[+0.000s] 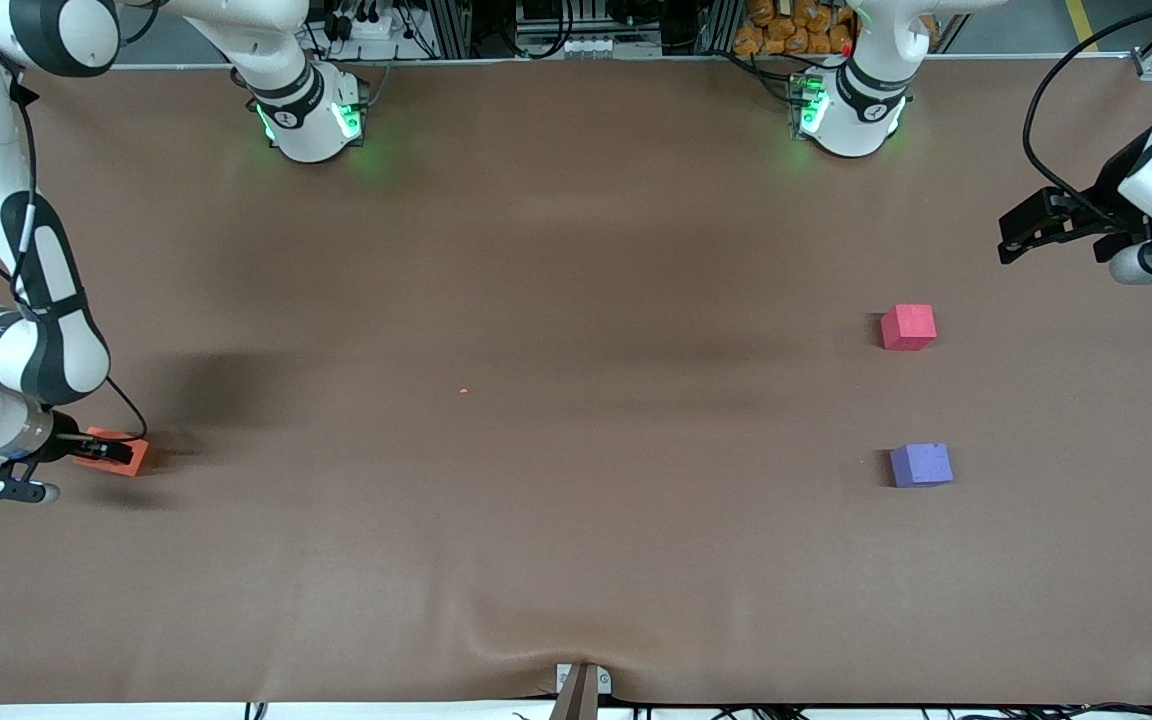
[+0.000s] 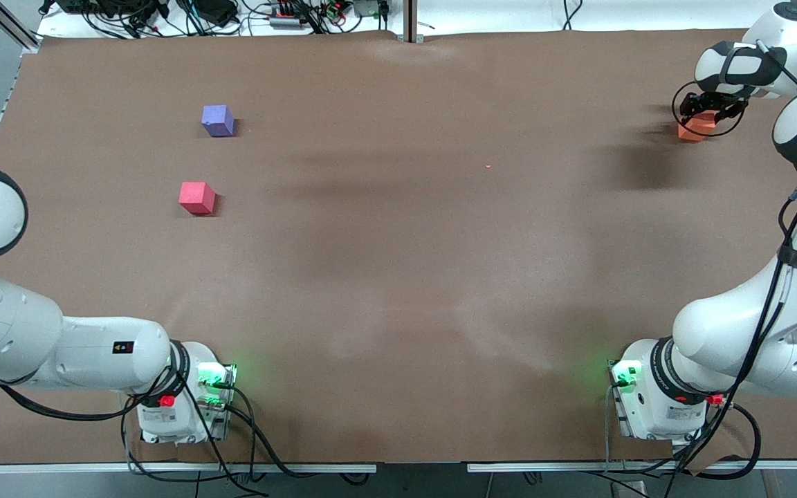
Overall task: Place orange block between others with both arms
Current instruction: 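Close the right gripper on the orange cube and lift it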
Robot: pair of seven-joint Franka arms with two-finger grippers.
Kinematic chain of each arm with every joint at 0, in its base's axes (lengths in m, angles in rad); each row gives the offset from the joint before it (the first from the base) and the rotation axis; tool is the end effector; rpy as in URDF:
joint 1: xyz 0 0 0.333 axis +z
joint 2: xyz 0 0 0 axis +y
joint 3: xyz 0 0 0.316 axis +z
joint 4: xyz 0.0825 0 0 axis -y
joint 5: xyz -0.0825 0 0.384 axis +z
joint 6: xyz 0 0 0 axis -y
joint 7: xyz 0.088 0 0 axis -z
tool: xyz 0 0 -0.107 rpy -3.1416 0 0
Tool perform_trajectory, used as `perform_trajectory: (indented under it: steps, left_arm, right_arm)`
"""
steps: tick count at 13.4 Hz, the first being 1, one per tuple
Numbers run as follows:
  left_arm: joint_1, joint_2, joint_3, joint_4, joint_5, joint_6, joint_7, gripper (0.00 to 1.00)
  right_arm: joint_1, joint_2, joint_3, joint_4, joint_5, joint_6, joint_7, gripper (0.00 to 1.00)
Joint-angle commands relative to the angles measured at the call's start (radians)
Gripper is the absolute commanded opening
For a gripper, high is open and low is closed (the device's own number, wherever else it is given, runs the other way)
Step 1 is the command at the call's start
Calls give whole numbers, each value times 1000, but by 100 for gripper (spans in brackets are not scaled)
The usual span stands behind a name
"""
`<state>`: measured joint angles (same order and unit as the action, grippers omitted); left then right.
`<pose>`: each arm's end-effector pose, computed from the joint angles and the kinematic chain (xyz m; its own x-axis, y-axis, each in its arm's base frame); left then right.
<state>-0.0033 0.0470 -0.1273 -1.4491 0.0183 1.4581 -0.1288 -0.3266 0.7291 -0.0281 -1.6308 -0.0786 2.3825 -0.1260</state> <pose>0.5536 -0.0686 0.6456 0.9994 0.0002 -0.0357 -0.0004 -0.9999 -0.0170 0.6491 -0.2387 0.1945 0.9864 -0.1638 0.0107 -0.1641 -0.9835 0.0759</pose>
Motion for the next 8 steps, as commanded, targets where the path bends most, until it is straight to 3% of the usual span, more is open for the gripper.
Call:
perform_trajectory:
  steps: [1,2,4,8]
  left_arm:
    - [3,1,0,9,-15,11,18,100]
    - [3,1,0,9,-15,11,18,100]
    - [3,1,0,7,-15,14,20,100]
    - [3,-1,0,7,-15,14,20,100]
  right_arm:
    - [-3,-7,25,11,2,-20,-24,1]
    - [10,-32,37,11,2,-82,-26,0]
    - [21,-112,124,14,3,-233,-17,0]
    - [46,-146,351,49,10,-359,118,0]
